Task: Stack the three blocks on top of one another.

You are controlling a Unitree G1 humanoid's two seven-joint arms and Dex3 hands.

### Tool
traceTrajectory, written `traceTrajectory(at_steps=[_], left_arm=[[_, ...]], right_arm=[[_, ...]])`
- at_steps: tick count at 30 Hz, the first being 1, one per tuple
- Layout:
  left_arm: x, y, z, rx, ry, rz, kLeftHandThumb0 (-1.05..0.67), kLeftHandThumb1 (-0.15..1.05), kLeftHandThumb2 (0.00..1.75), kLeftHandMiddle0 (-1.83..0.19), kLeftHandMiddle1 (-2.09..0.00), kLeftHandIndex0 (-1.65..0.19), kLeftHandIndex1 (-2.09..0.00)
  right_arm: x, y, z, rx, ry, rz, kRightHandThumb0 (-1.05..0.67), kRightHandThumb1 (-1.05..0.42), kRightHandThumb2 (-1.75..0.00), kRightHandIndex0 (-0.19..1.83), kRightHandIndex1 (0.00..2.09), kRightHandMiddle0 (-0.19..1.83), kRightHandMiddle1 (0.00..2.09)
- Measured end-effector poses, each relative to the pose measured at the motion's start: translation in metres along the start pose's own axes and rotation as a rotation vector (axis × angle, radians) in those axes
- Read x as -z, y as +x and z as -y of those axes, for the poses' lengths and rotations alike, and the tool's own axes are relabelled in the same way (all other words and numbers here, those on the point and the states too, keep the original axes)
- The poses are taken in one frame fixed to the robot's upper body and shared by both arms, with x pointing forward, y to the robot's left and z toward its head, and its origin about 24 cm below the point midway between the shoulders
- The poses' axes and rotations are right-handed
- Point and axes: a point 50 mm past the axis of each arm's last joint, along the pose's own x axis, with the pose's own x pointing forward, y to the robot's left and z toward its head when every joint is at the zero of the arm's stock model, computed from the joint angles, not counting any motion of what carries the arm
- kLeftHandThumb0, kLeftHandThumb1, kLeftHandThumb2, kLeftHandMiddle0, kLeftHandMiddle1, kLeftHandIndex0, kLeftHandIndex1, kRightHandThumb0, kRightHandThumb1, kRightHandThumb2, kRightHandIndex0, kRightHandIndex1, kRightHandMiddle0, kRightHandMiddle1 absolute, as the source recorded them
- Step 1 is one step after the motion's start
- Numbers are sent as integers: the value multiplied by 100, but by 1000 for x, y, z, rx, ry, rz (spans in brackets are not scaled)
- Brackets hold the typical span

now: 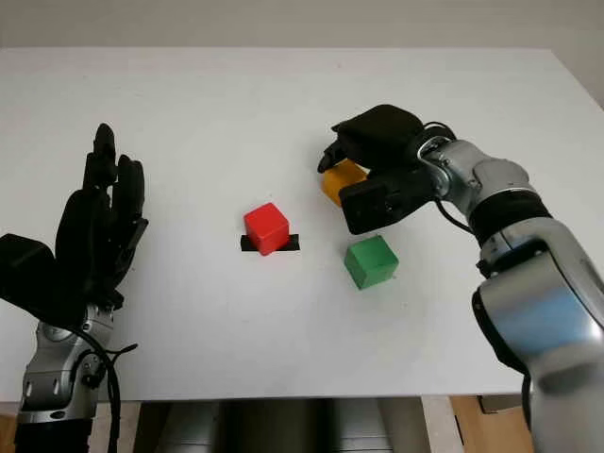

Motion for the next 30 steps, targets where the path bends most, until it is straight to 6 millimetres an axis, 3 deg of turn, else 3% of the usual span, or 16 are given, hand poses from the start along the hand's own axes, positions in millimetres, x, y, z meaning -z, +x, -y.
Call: traceTrajectory(at_steps=[11,15,20,23,30], left_arm=[[0,0,0,0,1,0,-67,105,47,19,-3,16,-6],[0,0,0,-1,0,1,-67,105,46,19,-3,16,-6],[0,1,0,-1,-2,1,-67,105,47,19,-3,16,-6],[0,1,-1,-1,-1,3,-67,105,48,19,-4,15,-6],[0,1,-1,-4,4,5,-67,105,48,19,-3,16,-5]], right_arm=[[1,-1,-3,23,-23,-4,-33,-86,-6,42,8,96,32],[1,-1,-2,31,-31,-3,-32,-86,-5,44,6,79,64],[1,-1,-2,30,-19,-2,-32,-87,-5,44,5,72,77],[5,-2,4,48,76,-21,-31,-87,-5,42,5,65,90],[14,-7,31,151,485,-29,-31,-93,-6,31,2,39,130]])
